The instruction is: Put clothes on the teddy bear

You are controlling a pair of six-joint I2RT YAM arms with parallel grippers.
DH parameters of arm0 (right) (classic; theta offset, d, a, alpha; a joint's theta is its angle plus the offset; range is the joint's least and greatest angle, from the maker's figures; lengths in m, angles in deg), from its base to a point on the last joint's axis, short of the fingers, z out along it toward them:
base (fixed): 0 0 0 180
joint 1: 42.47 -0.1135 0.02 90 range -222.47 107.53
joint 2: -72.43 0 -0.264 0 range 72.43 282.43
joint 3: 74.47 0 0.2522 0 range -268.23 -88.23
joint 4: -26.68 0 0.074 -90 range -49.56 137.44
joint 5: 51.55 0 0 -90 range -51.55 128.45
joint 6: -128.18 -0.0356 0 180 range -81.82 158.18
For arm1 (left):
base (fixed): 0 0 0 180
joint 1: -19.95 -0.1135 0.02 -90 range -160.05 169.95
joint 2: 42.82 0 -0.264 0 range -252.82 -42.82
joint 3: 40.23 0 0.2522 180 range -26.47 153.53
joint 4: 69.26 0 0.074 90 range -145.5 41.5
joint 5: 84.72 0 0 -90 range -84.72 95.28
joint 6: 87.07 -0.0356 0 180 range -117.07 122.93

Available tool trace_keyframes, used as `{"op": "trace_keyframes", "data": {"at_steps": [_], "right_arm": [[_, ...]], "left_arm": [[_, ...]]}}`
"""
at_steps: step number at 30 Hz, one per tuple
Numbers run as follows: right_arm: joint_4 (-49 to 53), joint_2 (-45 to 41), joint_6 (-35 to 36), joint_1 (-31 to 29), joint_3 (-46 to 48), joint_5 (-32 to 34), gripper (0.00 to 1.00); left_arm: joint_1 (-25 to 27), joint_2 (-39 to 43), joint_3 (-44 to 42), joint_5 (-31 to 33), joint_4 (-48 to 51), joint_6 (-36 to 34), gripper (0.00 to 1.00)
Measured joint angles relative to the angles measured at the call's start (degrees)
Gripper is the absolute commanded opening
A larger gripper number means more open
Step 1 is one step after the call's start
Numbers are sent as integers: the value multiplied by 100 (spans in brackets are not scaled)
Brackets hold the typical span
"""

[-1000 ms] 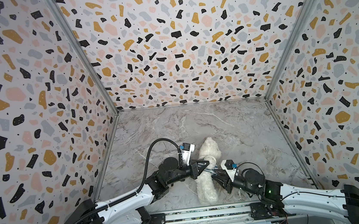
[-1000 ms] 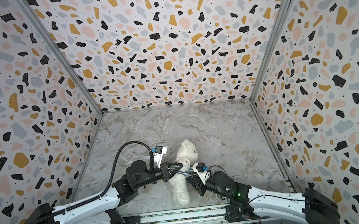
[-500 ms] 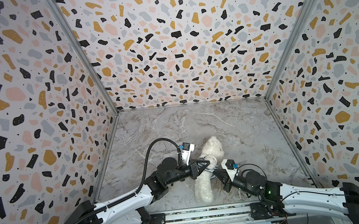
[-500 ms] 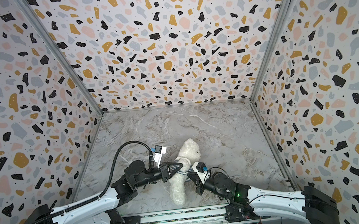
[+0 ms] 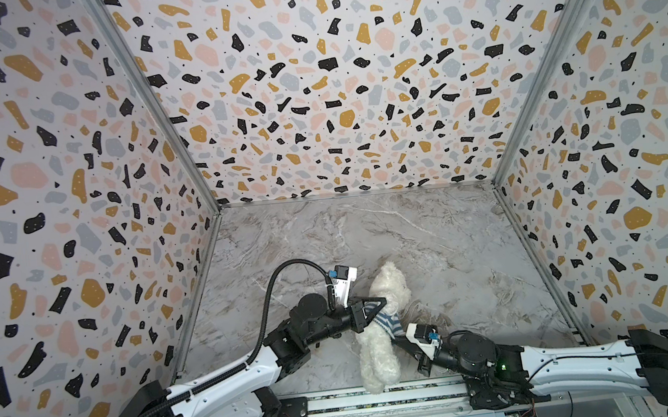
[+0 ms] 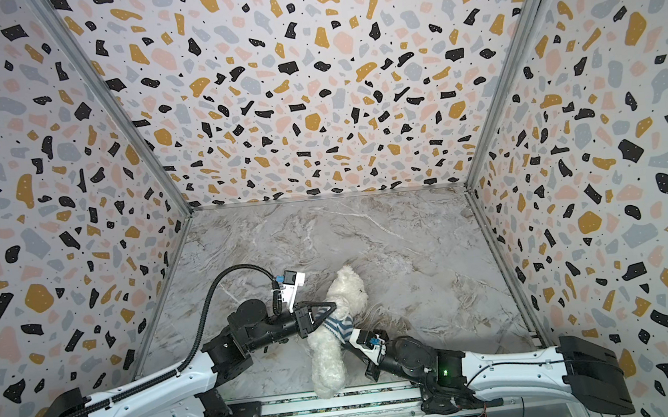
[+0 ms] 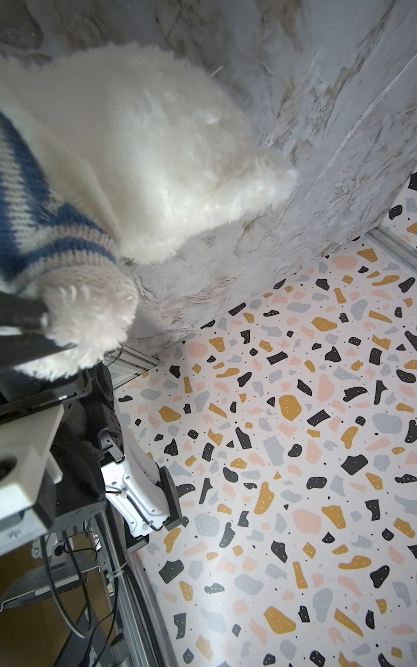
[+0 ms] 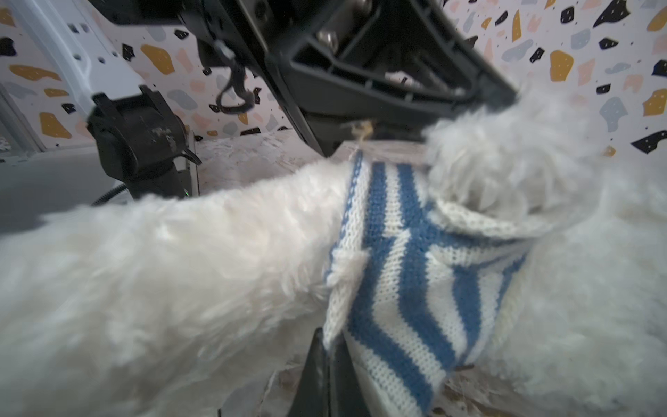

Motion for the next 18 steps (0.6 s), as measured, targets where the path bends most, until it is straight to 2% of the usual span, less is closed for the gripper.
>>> {"op": "trace_keyframes", "data": {"at_steps": [5, 10, 11, 14, 18], "right_arm": [[22, 411, -487, 302, -13, 221, 0], [-109, -138, -719, 568, 216, 79, 0], [-133, -337, -702, 570, 284, -9, 2], [-136, -916, -605, 570, 382, -243, 18], [111, -1585, -435, 570, 365, -396, 30]], "left_arm": [[-24, 33, 0, -177, 57, 101, 0], [-46, 87, 0, -302, 4, 173, 0], [-46, 90, 0, -304, -17, 186, 0], [-55, 87, 2, -297, -9, 153, 0], [-57, 109, 59, -85, 363, -168, 0]]}}
